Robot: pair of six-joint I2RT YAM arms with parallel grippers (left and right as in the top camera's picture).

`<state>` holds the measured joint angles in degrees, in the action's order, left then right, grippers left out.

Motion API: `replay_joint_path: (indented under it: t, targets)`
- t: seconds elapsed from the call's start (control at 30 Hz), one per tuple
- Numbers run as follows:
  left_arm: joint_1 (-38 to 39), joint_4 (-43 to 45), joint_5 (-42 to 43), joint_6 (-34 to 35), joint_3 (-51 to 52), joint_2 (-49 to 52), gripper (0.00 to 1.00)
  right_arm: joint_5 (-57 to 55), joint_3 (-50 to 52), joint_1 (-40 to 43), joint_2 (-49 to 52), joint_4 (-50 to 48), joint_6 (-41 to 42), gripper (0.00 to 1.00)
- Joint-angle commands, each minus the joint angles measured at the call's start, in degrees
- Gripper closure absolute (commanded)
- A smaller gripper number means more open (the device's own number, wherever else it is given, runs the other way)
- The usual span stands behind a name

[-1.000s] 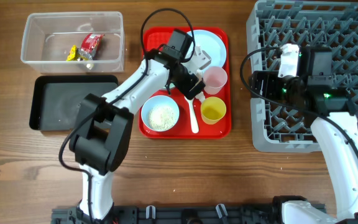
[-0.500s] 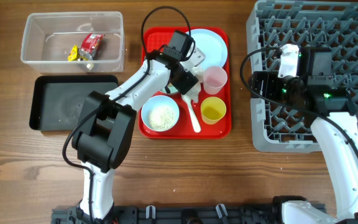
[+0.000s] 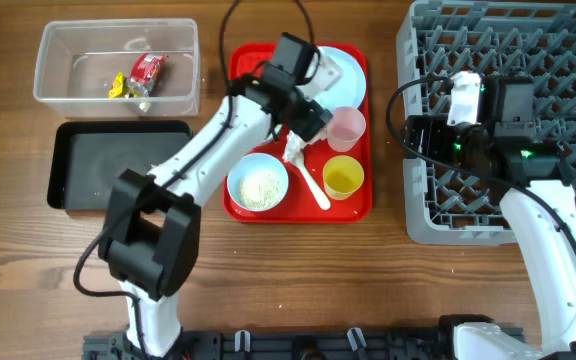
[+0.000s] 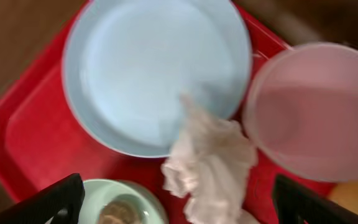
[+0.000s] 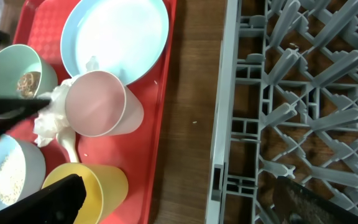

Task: Sort waste into correct bins and load items into the dishwasher rack
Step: 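Grasp the white tissue beside the pink cup with the left gripper, then move the tissue to the clear bin and open the left gripper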

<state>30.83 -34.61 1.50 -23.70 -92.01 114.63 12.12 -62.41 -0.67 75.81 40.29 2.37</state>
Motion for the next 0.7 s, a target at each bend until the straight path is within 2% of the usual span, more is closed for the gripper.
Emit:
replay_joint_path:
  t: [0.0, 0.2, 0.23, 0.27, 0.3, 0.33, 0.37, 0.4, 0.5, 0.67]
  targets:
    - [0.5, -2.4, 2.1, -3.3, -0.7, 0.3, 0.05, -0.7, -0.9, -0.1, 0.5, 0.1, 0.6, 0.00]
    - [-0.3, -4.6, 2.2, -3.3, -0.6, 4.7, 0.12, -0.7, -0.9, -0.1, 0.5, 0.1, 0.6, 0.00]
    - [-0.3, -4.4, 2.2, -3.3, -0.6, 5.4, 0.15, -0.7, -0.9, -0.1, 0.5, 0.1, 0.6, 0.00]
    - [-0.3, -4.7, 4.1, -3.3, -0.6, 6.6, 0.22, -0.7, -0.9, -0.1, 0.5, 0.1, 0.6, 0.00]
    - [-0.3, -4.9, 5.5, -3.3, -0.6, 7.2, 0.30, -0.7, -0.9, -0.1, 0.5, 0.2, 0.6, 0.00]
    - [-0.3, -4.9, 6.0, -3.1, -0.6, 7.6, 0.45, -0.7, -0.9, -0.1, 0.5, 0.4, 0.6, 0.00]
    - [-0.3, -4.8, 6.0, -2.9, -0.6, 7.8, 0.75, -0.7, -0.9, -0.1, 0.5, 0.8, 0.6, 0.00]
    - [-0.3, -4.3, 6.0, -2.9, -0.6, 7.8, 0.96, -0.7, -0.9, -0.1, 0.5, 0.7, 0.6, 0.00]
    - [-0.3, -4.2, 6.0, -2.4, -0.7, 7.2, 0.96, -0.7, -0.9, -0.1, 0.5, 0.7, 0.6, 0.00]
    - [-0.4, -4.2, 6.0, 3.6, -4.0, -0.3, 0.96, -0.7, -0.9, -0.1, 0.5, 0.8, 0.6, 0.00]
